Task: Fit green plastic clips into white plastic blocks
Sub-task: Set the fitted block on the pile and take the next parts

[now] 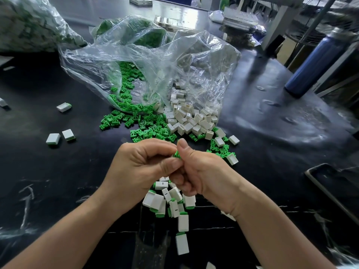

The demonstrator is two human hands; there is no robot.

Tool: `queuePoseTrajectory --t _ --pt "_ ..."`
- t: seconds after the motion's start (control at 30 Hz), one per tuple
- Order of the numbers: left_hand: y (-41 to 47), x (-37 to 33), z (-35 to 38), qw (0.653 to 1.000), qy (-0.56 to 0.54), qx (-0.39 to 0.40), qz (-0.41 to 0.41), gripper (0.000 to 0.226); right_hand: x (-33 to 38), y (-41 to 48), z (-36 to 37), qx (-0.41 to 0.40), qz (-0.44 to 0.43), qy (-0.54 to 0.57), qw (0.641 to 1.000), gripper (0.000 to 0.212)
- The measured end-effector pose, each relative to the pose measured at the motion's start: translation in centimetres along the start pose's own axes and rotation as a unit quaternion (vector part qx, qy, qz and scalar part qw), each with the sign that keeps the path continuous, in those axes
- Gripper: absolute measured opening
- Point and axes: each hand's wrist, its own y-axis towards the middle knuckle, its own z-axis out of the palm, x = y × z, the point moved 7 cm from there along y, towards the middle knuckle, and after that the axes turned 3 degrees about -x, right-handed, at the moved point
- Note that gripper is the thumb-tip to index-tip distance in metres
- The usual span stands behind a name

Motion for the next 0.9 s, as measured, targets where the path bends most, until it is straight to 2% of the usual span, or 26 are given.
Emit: queuePoseTrajectory --t 0.17,0.3,0.47,0.73,0.9 --pt "-0.2 -0.3 -0.1 1.000 -0.006 0.003 0.010 0.010 0.1 -0.1 -0.1 -0.016 -0.022 -0.013 1.000 0.045" --pt "-0.2 -0.5 -0.1 1.000 0.004 0.007 0.012 0.018 0.1 0.1 0.1 -0.026 -0.038 -0.004 0.999 0.038" --pt "0.0 -0.5 0.0 1.000 0.001 0.007 0.010 0.014 0.2 0.2 0.1 -0.010 -0.027 -0.027 0.999 0.045" --pt "-0.1 -0.1 0.2 0.998 -0.023 0.030 -0.051 0.012 0.4 0.0 0.0 -0.002 -0.025 -0.007 1.000 0.041" --pt "-0.2 0.4 -0.7 0.996 0.021 -0.006 -0.091 0.033 0.6 0.0 -0.3 -0.006 -0.027 -0.033 0.999 0.043"
